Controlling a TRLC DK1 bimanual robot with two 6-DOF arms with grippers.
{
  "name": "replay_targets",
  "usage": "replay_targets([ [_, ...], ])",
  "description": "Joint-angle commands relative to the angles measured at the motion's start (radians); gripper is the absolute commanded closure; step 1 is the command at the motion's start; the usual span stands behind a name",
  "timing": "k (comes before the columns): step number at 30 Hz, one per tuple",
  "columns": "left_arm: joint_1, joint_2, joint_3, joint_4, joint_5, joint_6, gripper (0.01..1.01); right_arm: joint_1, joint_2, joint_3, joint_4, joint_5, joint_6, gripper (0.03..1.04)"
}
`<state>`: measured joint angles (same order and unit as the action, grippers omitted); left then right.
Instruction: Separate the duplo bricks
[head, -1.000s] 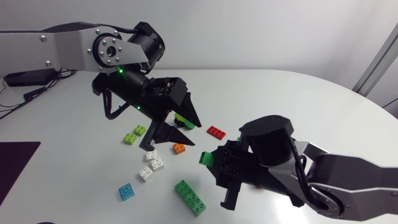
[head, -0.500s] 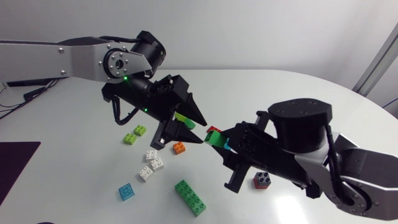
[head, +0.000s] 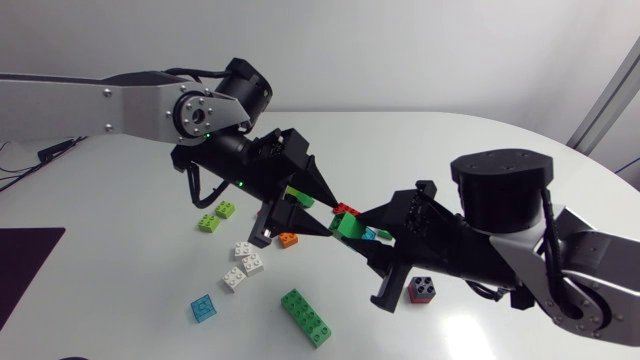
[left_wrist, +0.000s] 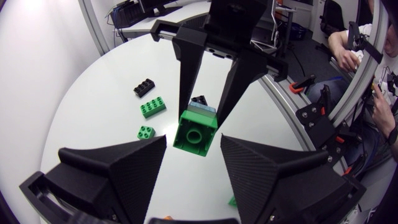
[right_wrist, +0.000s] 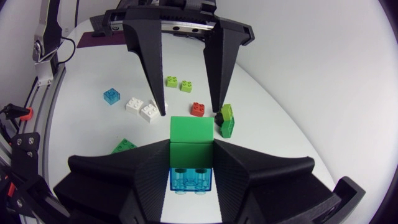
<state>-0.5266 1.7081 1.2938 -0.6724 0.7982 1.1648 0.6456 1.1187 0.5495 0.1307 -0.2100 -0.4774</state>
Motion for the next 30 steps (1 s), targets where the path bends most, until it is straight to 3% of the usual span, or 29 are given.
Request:
replay_targets([
  [1, -0.010, -0.010, -0.030, 0.005, 0.015, -0.019, 0.420, -0.006, 0.000, 0.033, -0.014, -0.009, 0.031, 0.76],
  [17, -0.042, -0.036, -0.050, 0.004, 0.016, -0.016, 0.423, 0.003, -0.011, 0.046, -0.032, -0.049, 0.051, 0.76],
  [19, -0.047, -0.041, -0.054, 0.004, 0.016, -0.014, 0.475, 0.006, -0.014, 0.046, -0.037, -0.049, 0.053, 0.76],
  [23, -0.047, -0.042, -0.054, 0.004, 0.026, -0.013, 0.777, 0.009, -0.025, 0.041, -0.042, -0.049, 0.057, 0.76],
  [30, -0.056, -0.048, -0.070, 0.004, 0.026, -0.002, 0.803, 0.019, -0.034, 0.040, -0.052, -0.051, 0.065, 0.76],
])
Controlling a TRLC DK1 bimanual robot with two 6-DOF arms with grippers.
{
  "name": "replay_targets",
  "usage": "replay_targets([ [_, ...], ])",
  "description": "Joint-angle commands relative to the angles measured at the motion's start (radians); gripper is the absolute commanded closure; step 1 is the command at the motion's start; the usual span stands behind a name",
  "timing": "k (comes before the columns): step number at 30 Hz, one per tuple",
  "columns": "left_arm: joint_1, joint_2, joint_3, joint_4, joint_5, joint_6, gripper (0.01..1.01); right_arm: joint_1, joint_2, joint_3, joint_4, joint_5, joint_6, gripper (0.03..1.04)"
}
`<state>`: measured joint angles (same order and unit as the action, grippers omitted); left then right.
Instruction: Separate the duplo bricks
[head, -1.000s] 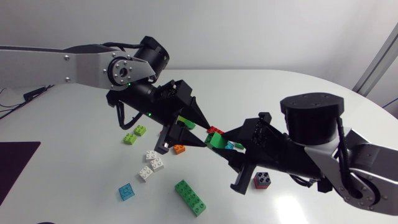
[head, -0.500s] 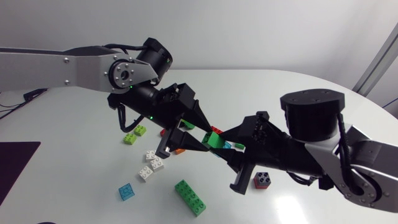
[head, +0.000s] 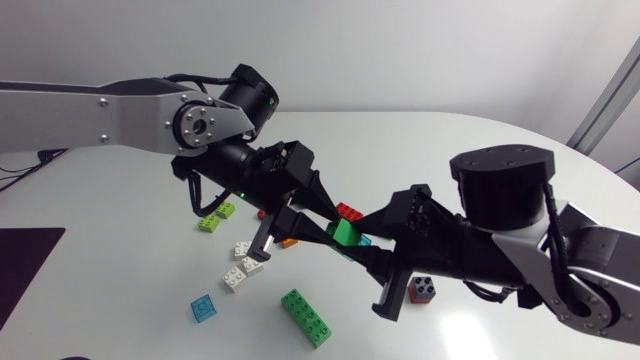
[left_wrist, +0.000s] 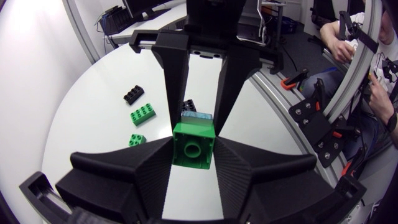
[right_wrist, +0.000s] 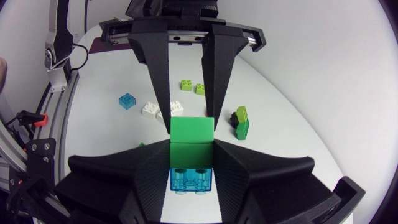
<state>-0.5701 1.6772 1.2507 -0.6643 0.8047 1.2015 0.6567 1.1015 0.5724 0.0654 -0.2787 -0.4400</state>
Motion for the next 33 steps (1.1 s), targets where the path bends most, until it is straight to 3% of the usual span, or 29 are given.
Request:
replay_targets([
  [1, -0.013, -0.017, -0.027, -0.004, 0.019, -0.037, 0.805, 0.009, -0.019, 0.017, 0.013, 0.018, 0.029, 0.76],
  [3, -0.013, -0.017, -0.030, -0.004, 0.019, -0.033, 0.811, 0.011, -0.022, 0.017, 0.005, 0.015, 0.029, 0.69],
  [8, -0.002, -0.014, -0.027, -0.004, 0.019, -0.020, 0.811, 0.015, -0.037, 0.015, -0.027, 0.009, 0.029, 0.31],
  [11, 0.003, -0.019, -0.022, -0.003, 0.019, -0.020, 0.811, 0.014, -0.052, 0.014, -0.045, -0.001, 0.029, 0.19],
  [23, 0.009, -0.062, -0.016, -0.004, 0.017, -0.026, 0.811, 0.008, -0.066, -0.022, -0.062, -0.017, 0.018, 0.17],
  [33, 0.009, -0.096, -0.031, -0.009, 0.017, -0.029, 0.811, -0.060, -0.063, -0.036, -0.061, -0.074, 0.000, 0.18],
])
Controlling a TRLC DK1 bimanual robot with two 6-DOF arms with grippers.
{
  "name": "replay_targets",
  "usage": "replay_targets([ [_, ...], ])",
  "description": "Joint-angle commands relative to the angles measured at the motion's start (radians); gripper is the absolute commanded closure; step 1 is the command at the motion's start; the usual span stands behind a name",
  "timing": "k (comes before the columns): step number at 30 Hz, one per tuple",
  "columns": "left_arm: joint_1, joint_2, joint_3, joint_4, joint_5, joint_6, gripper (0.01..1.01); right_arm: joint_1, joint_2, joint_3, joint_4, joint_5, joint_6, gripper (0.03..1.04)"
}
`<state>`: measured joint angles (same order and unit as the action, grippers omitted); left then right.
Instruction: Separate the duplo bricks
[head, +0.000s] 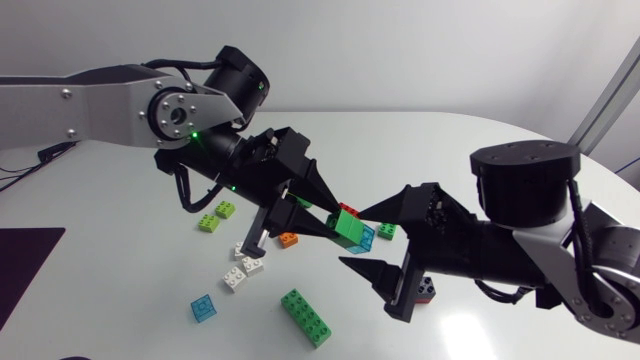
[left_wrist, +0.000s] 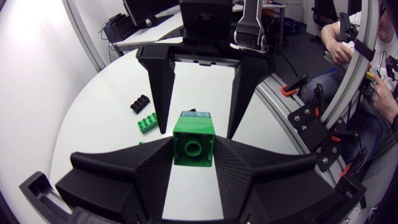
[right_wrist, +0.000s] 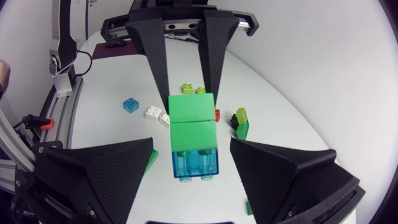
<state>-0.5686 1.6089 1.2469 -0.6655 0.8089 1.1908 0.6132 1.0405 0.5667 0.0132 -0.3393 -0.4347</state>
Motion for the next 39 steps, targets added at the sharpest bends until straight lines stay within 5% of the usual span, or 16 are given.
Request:
replay_targets([
  [1, 0.006, -0.030, -0.030, -0.009, 0.013, -0.020, 0.811, -0.020, 0.000, -0.030, -0.009, -0.015, -0.006, 0.18],
  [9, -0.001, -0.035, -0.035, -0.011, 0.013, -0.023, 0.811, -0.007, -0.005, -0.030, -0.007, -0.026, -0.006, 0.31],
  [14, -0.002, -0.035, -0.032, -0.011, 0.013, -0.030, 0.811, 0.000, -0.014, -0.039, -0.007, -0.026, -0.024, 0.76],
  [15, -0.004, -0.035, -0.032, -0.011, 0.013, -0.033, 0.811, 0.002, -0.016, -0.039, -0.007, -0.026, -0.026, 0.78],
  [39, -0.002, -0.030, 0.062, -0.106, 0.013, -0.062, 0.811, 0.030, -0.112, -0.053, -0.130, 0.039, -0.159, 0.81],
])
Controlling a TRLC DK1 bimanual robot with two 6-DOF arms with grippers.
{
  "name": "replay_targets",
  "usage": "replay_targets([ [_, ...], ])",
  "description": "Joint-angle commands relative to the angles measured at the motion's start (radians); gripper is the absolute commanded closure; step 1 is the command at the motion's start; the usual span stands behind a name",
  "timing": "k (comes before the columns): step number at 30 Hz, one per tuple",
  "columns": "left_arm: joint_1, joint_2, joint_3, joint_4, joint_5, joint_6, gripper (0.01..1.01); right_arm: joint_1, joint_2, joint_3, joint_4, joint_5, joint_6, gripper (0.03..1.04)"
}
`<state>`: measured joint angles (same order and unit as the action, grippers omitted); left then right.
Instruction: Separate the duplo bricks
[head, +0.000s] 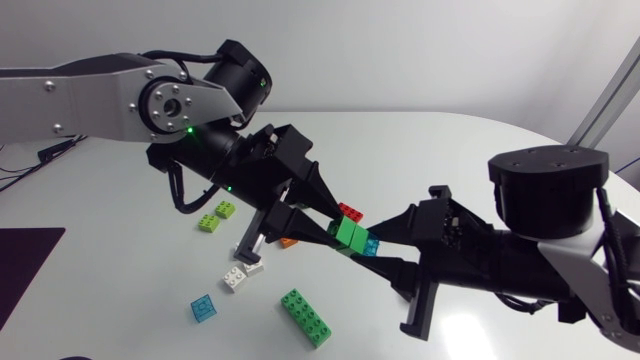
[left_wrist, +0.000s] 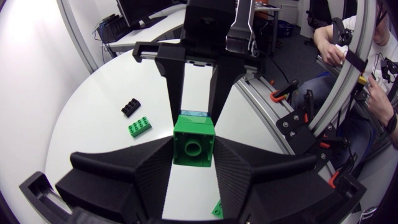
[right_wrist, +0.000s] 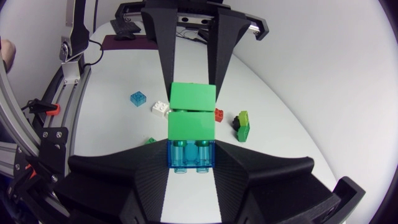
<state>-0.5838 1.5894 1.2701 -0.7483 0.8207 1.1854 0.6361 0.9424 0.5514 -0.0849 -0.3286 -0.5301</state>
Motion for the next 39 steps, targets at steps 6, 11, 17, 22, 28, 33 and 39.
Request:
replay_targets([
  [6, 0.021, -0.016, 0.044, -0.022, 0.001, -0.056, 0.811, 0.004, -0.039, -0.050, -0.055, 0.045, -0.077, 0.81],
  [11, 0.021, -0.016, 0.028, -0.020, 0.001, -0.053, 0.811, -0.004, -0.057, -0.054, -0.084, 0.069, -0.102, 0.81],
  [17, 0.048, 0.064, 0.002, 0.101, -0.008, -0.118, 0.811, -0.007, -0.139, -0.050, -0.165, 0.109, -0.125, 0.81],
  [22, 0.050, 0.202, -0.009, 0.202, -0.008, -0.164, 0.811, -0.019, -0.218, -0.056, -0.256, 0.145, -0.153, 0.81],
  [28, 0.044, 0.359, -0.012, 0.342, 0.005, -0.222, 0.816, -0.067, -0.335, -0.062, -0.369, 0.145, -0.174, 0.81],
  [33, 0.050, 0.446, -0.021, 0.414, 0.020, -0.248, 0.816, -0.082, -0.376, -0.088, -0.397, 0.143, -0.176, 0.81],
  [39, 0.082, 0.481, -0.015, 0.431, 0.060, -0.260, 0.828, -0.099, -0.378, -0.094, -0.391, 0.122, -0.177, 0.81],
])
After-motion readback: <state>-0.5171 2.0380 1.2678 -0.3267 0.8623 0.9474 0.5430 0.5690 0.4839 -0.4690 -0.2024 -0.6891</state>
